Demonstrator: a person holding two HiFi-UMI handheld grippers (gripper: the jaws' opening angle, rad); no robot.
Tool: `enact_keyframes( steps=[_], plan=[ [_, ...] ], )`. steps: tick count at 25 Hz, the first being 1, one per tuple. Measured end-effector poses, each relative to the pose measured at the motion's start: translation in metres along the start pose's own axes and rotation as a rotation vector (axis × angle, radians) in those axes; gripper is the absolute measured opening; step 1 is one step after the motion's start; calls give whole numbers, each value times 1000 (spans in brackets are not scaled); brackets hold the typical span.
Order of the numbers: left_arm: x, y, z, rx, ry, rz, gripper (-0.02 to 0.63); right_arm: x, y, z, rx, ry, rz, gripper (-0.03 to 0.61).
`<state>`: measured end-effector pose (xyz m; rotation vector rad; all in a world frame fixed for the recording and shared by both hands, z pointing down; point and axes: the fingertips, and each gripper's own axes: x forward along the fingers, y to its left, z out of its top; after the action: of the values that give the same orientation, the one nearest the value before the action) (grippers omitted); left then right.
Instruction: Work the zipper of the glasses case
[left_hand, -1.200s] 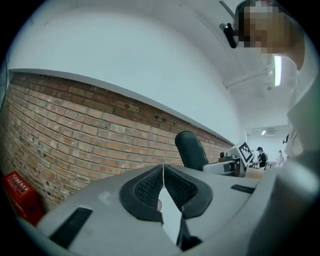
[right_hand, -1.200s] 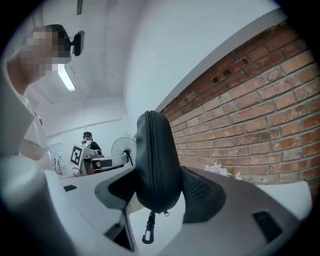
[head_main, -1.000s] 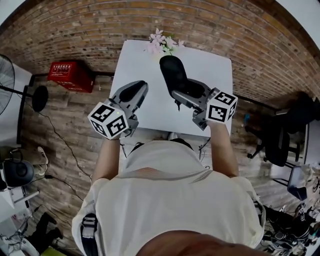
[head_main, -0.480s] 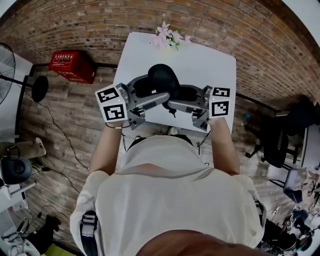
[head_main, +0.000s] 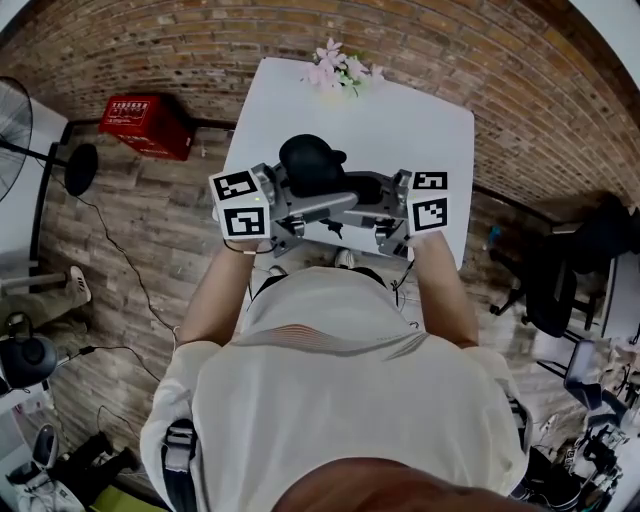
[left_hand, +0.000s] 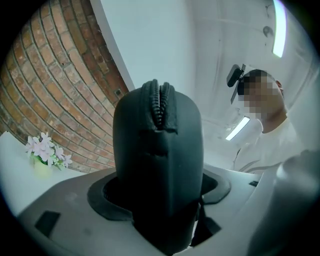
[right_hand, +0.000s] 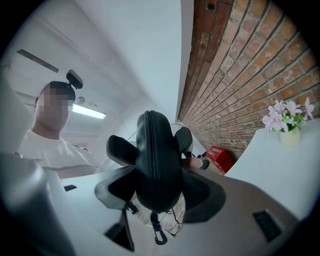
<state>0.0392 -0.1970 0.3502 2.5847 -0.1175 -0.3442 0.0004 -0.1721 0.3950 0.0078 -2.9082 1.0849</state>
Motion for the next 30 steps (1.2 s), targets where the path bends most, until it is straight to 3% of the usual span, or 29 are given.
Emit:
enact_keyframes(
  steps=[10, 15, 18, 26, 30],
  plan=[
    [-2, 8, 2, 26, -37, 69, 269, 2, -3, -5, -25, 51, -34, 319],
    [-1, 12, 3, 24, -32, 81, 268, -8, -9, -5, -116, 80, -104, 354],
    [-6, 18, 17, -3, -88, 98, 268, -24, -10, 9, -149, 13, -136, 359],
    [-18, 34, 64, -25, -218, 190, 268, -80, -21, 49, -250, -355, -314, 275],
    [-22, 42, 93, -28, -291, 245, 268, -80, -47, 26, -326, -304, -496, 242]
  ],
)
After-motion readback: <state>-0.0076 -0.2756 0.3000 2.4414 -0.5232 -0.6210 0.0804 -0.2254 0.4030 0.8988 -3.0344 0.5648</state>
